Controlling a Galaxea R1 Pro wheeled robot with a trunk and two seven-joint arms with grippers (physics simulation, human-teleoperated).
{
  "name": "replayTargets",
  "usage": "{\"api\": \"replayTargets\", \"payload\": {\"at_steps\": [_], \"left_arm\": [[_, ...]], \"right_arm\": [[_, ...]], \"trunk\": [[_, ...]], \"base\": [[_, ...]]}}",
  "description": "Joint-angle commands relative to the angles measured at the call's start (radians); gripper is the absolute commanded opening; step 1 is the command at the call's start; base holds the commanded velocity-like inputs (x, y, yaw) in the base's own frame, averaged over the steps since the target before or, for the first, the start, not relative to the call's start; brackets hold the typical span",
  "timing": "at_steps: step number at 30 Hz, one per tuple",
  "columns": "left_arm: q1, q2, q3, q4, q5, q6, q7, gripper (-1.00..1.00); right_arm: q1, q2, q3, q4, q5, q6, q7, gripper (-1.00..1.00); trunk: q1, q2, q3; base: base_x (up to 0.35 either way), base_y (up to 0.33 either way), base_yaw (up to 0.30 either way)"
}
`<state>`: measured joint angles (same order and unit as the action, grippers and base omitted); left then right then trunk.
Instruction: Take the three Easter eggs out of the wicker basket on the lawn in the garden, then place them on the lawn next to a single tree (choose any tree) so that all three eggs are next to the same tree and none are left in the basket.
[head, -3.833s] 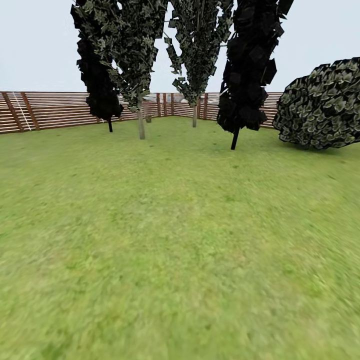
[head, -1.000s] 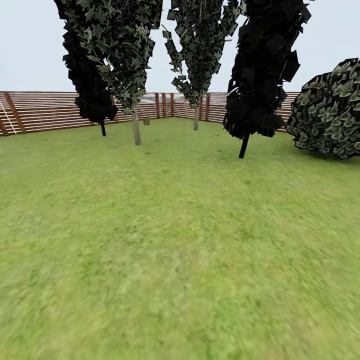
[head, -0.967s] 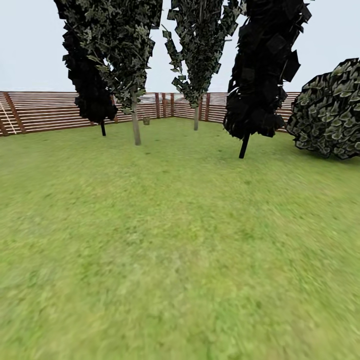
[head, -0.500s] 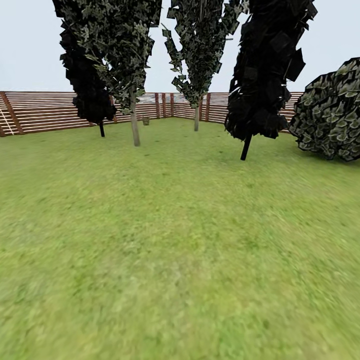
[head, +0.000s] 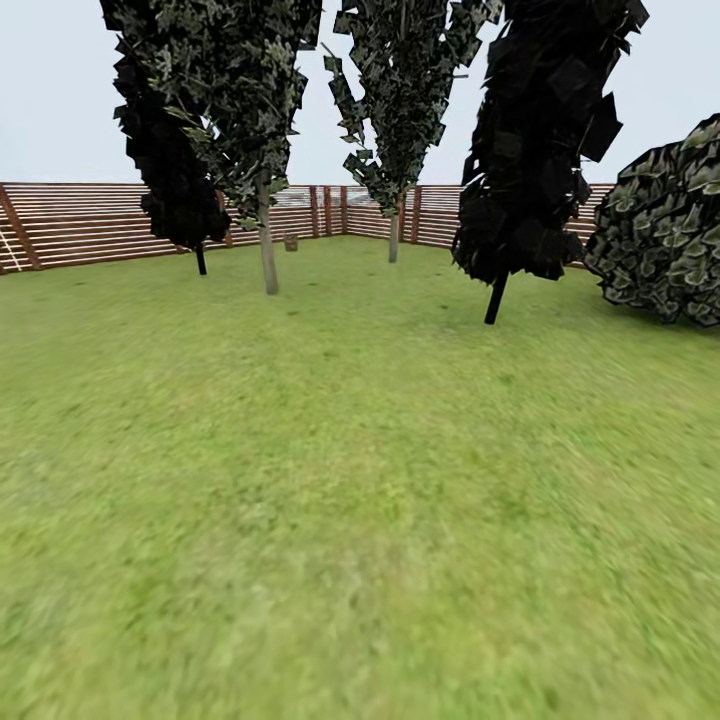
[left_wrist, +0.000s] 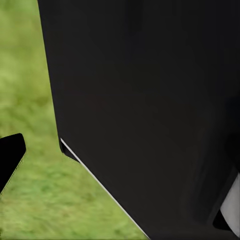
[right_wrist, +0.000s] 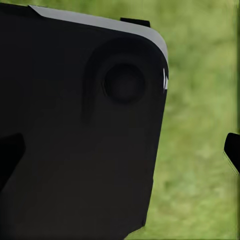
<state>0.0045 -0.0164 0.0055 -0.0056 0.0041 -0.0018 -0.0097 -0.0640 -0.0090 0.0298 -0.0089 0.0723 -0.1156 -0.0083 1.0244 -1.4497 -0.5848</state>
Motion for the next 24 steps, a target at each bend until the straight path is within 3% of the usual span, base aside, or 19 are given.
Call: {"api": "replayTargets", "payload": {"at_steps": [1,24], "left_arm": [[0.0,0.0,0.001,-0.001,0.0,0.0,-0.001,1.0],[0.0,0.001,0.001,-0.001,0.0,0.0,-0.001,1.0]], "right_arm": [[0.0,0.0,0.002,0.001,0.007,-0.003,-0.001,1.0],[0.0,0.0,0.002,0.001,0.007,-0.003,-0.001,1.0]], "trunk": [[0.001,0.0,-0.001],[0.001,0.0,-0.001]], "base": [[0.325,0.0,0.0],[0.325,0.0,0.0]]}}
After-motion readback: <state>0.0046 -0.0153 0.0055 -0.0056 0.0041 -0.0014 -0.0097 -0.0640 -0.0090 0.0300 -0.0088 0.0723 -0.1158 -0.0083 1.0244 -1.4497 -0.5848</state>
